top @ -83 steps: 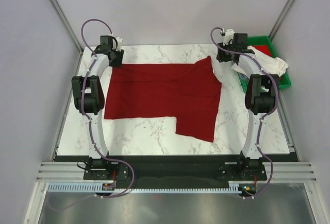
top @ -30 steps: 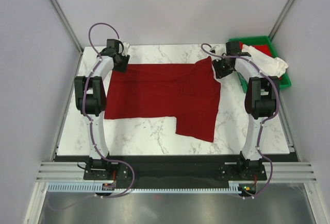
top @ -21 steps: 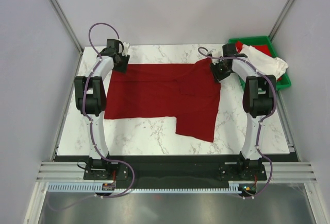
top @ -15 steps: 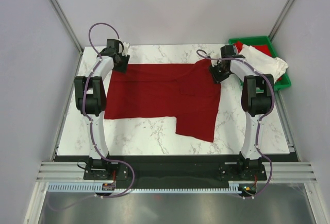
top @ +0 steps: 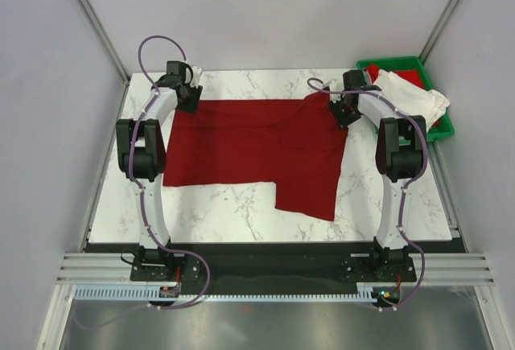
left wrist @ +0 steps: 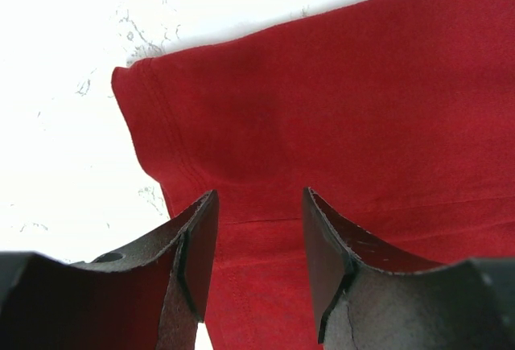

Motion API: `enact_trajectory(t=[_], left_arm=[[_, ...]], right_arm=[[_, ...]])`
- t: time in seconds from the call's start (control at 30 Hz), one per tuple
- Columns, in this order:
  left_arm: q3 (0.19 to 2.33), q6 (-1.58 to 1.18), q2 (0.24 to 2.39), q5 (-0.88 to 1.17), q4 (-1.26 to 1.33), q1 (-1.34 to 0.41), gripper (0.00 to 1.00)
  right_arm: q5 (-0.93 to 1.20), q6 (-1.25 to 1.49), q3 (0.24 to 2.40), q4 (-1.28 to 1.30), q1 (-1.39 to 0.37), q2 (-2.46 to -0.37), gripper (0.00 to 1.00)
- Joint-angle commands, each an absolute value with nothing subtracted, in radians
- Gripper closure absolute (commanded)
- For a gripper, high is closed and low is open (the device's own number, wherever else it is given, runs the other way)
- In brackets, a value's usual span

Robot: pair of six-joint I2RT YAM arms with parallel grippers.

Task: Fold and stack the t-shirts
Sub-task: Fold the tshirt

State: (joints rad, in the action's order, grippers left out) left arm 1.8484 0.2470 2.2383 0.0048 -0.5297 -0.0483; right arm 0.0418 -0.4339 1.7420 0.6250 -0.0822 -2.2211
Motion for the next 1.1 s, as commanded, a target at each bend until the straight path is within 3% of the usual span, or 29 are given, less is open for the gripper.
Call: enact_trajectory(t=[0.0,0.47,0.73,1.07], left_arm=[[1.871,0.255,2.189,-0.024,-0.514,-0.054,0.47],[1.882,0.238,2.183,-0.018,-0.503,-0.046,0.47],[1.879,0.233,2.157,-0.005,-0.506,-0.048,0.47],[1.835,0.258,2.155,-0.005,-0.511,-0.051,0.47]], right_arm=[[-0.031,-0.413,1.694,0.607,-0.080,-2.192,0.61],[-0.100,-0.380,1.621,0.592,-0.081,-2.085,0.61],[-0.010,-0.336,1.698,0.583,-0.072,-2.014,0.59],[0.117,-0.322,2.018,0.600,-0.049,-2.264,0.59]])
